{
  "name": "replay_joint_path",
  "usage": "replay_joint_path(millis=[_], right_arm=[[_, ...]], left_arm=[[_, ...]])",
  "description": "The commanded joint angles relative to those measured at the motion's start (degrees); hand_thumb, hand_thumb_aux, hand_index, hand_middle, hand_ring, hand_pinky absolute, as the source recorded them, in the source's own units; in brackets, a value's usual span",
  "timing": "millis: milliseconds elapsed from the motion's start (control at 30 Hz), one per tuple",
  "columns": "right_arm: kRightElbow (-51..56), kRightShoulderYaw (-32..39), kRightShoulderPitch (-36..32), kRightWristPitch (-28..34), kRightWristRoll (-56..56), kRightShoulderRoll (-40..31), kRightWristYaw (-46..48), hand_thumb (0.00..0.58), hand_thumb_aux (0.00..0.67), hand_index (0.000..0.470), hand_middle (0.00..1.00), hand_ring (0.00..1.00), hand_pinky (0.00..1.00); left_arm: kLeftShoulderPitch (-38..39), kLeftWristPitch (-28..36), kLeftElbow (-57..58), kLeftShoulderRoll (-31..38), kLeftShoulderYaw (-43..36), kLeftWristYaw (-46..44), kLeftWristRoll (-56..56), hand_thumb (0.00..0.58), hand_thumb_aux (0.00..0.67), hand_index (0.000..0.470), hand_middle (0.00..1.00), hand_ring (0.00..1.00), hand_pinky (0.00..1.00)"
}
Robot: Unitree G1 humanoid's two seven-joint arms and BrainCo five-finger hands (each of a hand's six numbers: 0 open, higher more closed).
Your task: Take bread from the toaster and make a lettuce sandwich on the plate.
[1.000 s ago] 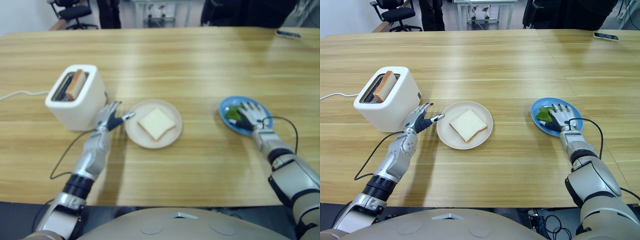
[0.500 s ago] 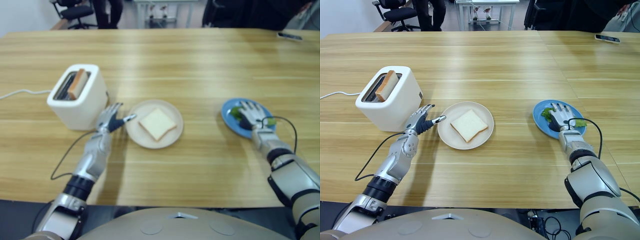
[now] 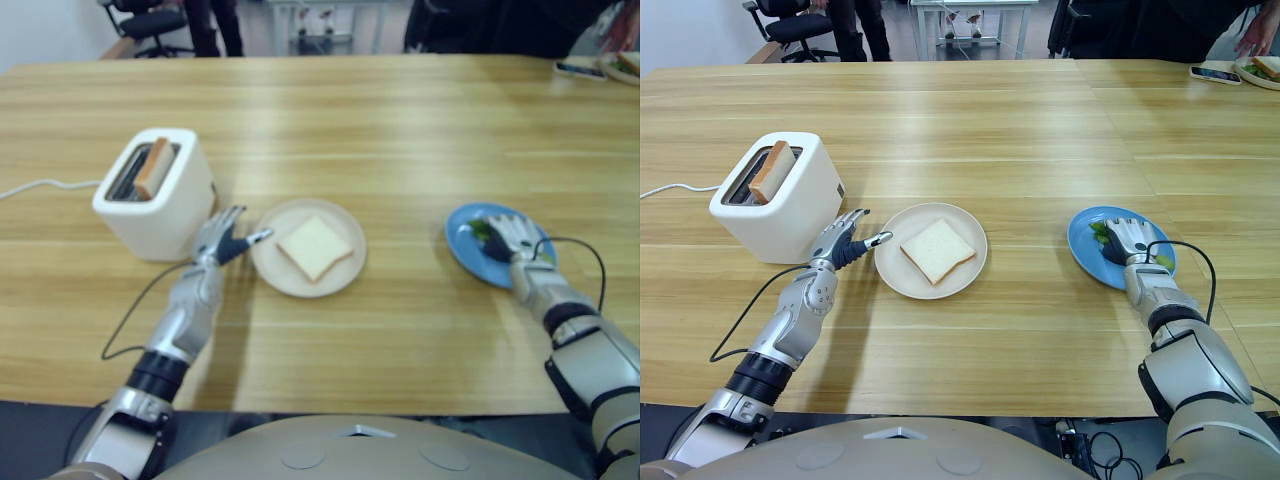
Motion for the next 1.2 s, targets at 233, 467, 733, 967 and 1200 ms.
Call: replay_joint_path(millis=[233,467,733,967,1200], right_arm=[[-24.0,-6.3,8.8,2.5,1.8,-4.6,1.3,0.58,0.67,0.46,1.0,1.0,1.0],[-46.0,-11.3,14.3,7.9,1.7,-4.2,8.2,0.58,0.67,0.46,1.0,1.0,1.0],[-54.4,-5.8,8.5,9.9,-1.4,10.1,15.4,0.58,0.67,0.46,1.0,1.0,1.0],[-43.1,2.5,2.9,7.8,-4.4,24.0,15.8,0.58,0.67,0.46,1.0,1.0,1.0],[-31.7,7.0,3.2,5.4,-4.8,31.1,12.8,0.58,0.67,0.46,1.0,1.0,1.0]], left_arm=[[0.7,-0.2,0.1,-0.1,-0.2,0.3,-0.6,0.0,0.0,0.0,0.0,0.0,0.0],[-0.1,-0.8,1.0,-0.6,0.4,0.9,-1.8,0.0,0.0,0.0,0.0,0.0,0.0],[-2.5,-2.3,3.9,-0.3,1.2,2.3,-3.8,0.0,0.0,0.0,0.0,0.0,0.0],[-3.0,-2.7,4.6,-0.5,0.9,2.5,-4.1,0.0,0.0,0.0,0.0,0.0,0.0],[-3.1,-2.8,4.5,-0.7,0.4,2.2,-4.1,0.0,0.0,0.0,0.0,0.0,0.0]])
